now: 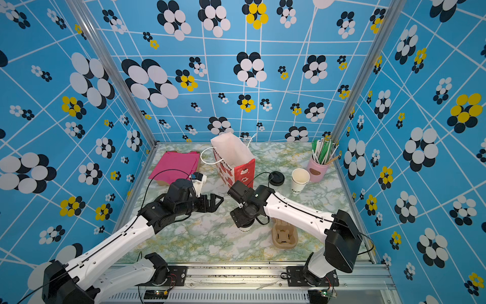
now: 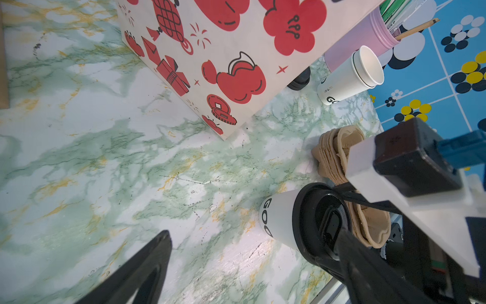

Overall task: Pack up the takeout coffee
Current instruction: 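Lift the lidded cup by its lid with the right gripper toward the paper bag, then lower the lidded cup beside the paper bag and open the right gripper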

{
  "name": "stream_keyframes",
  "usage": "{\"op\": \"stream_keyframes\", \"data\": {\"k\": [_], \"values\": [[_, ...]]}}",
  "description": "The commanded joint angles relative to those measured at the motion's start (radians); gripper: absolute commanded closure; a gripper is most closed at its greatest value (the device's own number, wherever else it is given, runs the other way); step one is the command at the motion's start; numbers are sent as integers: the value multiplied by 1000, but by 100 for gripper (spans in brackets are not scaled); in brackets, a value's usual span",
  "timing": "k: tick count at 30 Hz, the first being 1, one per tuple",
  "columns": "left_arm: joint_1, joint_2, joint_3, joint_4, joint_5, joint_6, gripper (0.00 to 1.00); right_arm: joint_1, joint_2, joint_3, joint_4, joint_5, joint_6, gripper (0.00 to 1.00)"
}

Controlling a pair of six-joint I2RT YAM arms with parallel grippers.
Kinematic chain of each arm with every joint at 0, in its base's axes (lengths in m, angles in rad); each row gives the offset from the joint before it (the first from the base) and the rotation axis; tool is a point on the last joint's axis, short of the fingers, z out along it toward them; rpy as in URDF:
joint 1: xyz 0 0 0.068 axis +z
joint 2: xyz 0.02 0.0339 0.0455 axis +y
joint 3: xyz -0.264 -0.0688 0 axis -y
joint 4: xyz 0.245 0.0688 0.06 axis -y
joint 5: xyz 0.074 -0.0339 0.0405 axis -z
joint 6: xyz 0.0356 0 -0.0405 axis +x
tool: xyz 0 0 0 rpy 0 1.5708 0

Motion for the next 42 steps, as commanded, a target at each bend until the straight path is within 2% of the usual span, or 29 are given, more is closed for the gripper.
{"op": "stream_keyframes", "data": {"k": [1,12,17,25,31,42], "values": [[7,13,-9,10,12,0,1,8,20,30,-29,14,16,19],[9,10,-20,18,12,-3,1,8,39,32,-28,60,25,26],[9,6,-21,16,19,-4,1,-19,25,34,-20,84,23,34],[9,-20,-35,18,13,-13,1,-149,24,53,32,61,-21,37],[10,-34,-34,3,10,-10,1,-230,96,109,42,58,-83,37],[13,-69,-40,-24,1,-12,1,-375,171,179,36,44,-109,37]]}}
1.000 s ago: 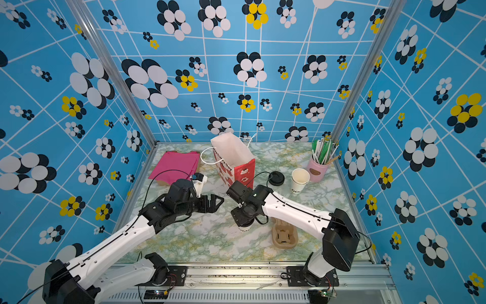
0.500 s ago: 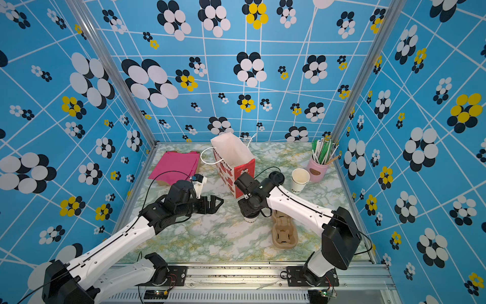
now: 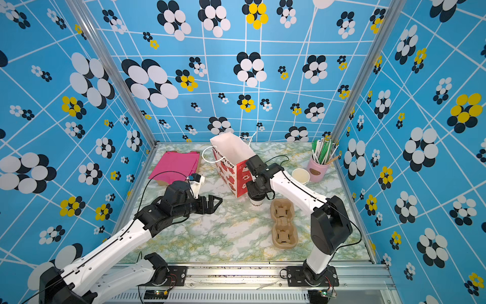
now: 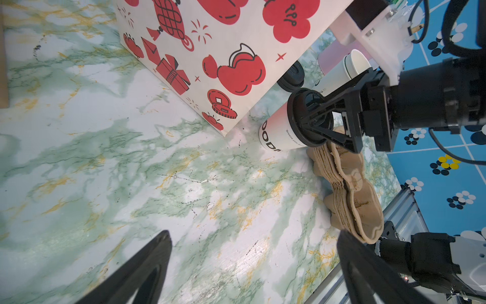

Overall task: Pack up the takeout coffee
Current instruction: 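Lower the lidded cup beside the paper bag and open the right gripper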

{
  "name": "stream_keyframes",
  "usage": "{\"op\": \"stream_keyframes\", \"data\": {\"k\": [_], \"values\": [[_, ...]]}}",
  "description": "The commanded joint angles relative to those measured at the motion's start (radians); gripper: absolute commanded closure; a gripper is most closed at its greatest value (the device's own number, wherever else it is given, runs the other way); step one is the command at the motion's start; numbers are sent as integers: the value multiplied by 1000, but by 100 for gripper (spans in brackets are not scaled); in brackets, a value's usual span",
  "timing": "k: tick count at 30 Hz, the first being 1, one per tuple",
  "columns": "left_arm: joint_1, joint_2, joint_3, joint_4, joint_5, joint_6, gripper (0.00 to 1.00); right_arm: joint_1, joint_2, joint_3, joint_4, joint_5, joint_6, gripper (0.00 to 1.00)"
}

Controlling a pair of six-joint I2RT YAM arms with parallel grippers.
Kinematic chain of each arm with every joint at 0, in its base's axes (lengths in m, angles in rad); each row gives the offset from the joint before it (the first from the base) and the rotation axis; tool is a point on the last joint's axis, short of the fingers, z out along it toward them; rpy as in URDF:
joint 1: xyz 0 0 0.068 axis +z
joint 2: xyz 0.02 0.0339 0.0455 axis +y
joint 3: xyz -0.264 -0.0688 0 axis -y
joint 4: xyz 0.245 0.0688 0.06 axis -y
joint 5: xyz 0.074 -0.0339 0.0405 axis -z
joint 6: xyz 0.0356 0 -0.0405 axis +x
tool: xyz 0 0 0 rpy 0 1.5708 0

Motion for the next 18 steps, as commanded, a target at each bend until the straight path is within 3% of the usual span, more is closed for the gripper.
{"op": "stream_keyframes", "data": {"k": [1,18], "values": [[13,-13,-13,-35,-4,-1,1,-30,16,31,-9,3,-17,37],[17,-13,-17,-30,2,-2,1,-64,21,33,-21,-29,-7,29]]}}
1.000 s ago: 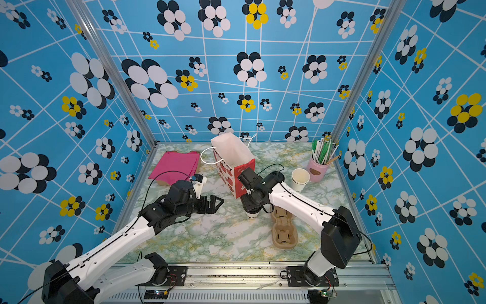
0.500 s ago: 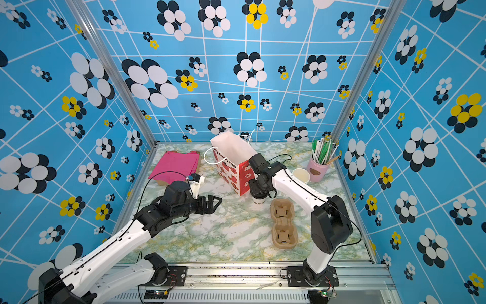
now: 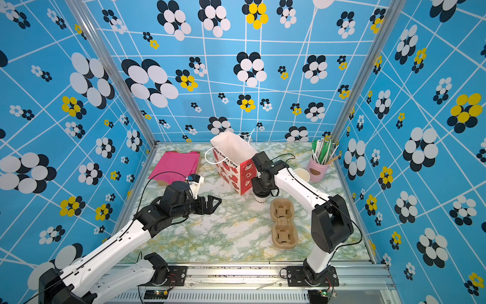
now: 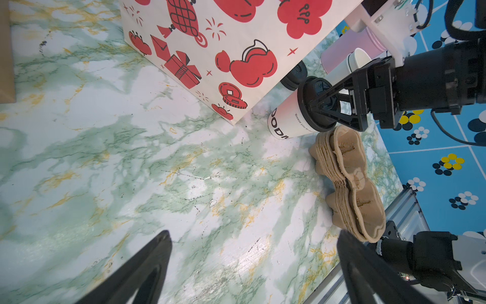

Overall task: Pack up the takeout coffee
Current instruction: 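Lower the lidded cup beside the paper bag and open the right gripper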

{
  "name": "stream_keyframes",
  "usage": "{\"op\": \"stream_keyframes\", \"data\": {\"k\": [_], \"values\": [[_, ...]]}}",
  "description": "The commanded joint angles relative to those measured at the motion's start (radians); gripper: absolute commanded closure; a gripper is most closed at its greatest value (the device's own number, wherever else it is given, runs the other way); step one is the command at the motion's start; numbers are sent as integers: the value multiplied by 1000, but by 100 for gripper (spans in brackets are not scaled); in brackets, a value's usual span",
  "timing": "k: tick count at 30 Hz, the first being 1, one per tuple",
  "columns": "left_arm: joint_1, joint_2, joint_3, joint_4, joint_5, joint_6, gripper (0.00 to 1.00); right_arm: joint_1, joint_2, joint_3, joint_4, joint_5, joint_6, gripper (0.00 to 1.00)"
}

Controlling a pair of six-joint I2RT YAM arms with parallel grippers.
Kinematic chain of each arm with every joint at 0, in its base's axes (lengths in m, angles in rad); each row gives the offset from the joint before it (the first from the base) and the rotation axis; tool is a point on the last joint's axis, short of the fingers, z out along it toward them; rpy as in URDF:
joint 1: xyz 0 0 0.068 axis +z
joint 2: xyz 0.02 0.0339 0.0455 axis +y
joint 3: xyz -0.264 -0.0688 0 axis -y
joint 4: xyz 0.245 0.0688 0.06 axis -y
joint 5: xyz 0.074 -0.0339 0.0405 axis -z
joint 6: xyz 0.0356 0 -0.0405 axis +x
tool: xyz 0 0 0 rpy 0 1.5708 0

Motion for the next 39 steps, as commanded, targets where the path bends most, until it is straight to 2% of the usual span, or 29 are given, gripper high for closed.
{"op": "stream_keyframes", "data": {"k": [1,15,19,32,35,39], "values": [[11,-9,-13,-17,0,-1,1,-6,17,30,-21,-24,-8,28],[14,-20,-29,-7,0,-9,1,-7,-7,47,-44,-39,-20,10],[13,-25,-33,-12,-3,-11,1,-7,-41,56,-50,-49,-30,8],[16,-59,-41,-1,-22,-10,1,-7,-301,63,-9,1,-148,9],[15,-75,-44,3,-33,-11,1,-1,-316,118,3,-46,-155,13],[15,-91,-52,6,-38,-18,1,40,-265,241,0,-84,-178,16]]}}
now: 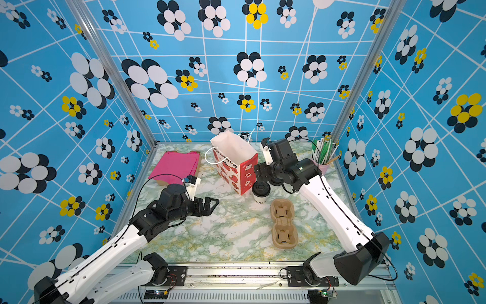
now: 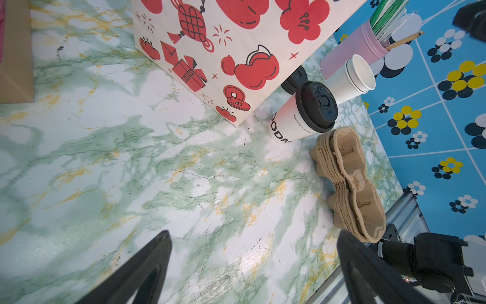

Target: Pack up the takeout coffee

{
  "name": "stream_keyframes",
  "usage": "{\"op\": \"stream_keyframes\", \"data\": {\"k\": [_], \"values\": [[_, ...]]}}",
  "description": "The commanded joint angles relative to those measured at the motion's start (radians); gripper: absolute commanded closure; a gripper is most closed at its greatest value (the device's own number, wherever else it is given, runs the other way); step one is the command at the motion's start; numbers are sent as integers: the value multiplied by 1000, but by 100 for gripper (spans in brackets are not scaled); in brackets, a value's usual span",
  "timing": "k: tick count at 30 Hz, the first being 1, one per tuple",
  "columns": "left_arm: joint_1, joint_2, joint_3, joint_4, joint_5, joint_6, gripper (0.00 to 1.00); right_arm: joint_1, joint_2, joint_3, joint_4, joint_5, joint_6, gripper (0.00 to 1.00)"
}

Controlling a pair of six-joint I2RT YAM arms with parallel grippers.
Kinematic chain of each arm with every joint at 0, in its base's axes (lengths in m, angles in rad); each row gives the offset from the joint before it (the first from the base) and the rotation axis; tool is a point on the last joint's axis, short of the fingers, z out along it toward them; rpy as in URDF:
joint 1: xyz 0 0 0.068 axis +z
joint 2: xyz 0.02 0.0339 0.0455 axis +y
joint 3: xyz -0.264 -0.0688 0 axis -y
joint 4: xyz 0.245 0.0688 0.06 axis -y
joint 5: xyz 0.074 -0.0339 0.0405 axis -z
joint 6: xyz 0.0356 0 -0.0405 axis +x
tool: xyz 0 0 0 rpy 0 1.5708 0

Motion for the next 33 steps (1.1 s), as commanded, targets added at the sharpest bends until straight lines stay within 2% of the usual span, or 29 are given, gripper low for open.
{"op": "stream_keyframes", "data": {"k": [1,8,14,19,25,29,33], "values": [[9,-20,-18,11,-18,-17,1,45,59,100,4,-40,-45,17],[9,-51,-28,3,-30,-30,1,126,280,339,-85,-21,-103,18],[9,-77,-38,-10,-44,-31,1,148,423,493,-129,-75,-98,26],[11,-79,-49,-10,-39,-32,1,149,518,583,-187,-60,-97,34],[13,-92,-59,-12,-43,-34,1,151,586,619,-197,-51,-121,54],[16,-102,-63,-16,-45,-33,1,156,622,662,-203,-86,-142,62],[20,-111,-71,-18,-46,-37,1,165,637,684,-194,-121,-157,83]]}}
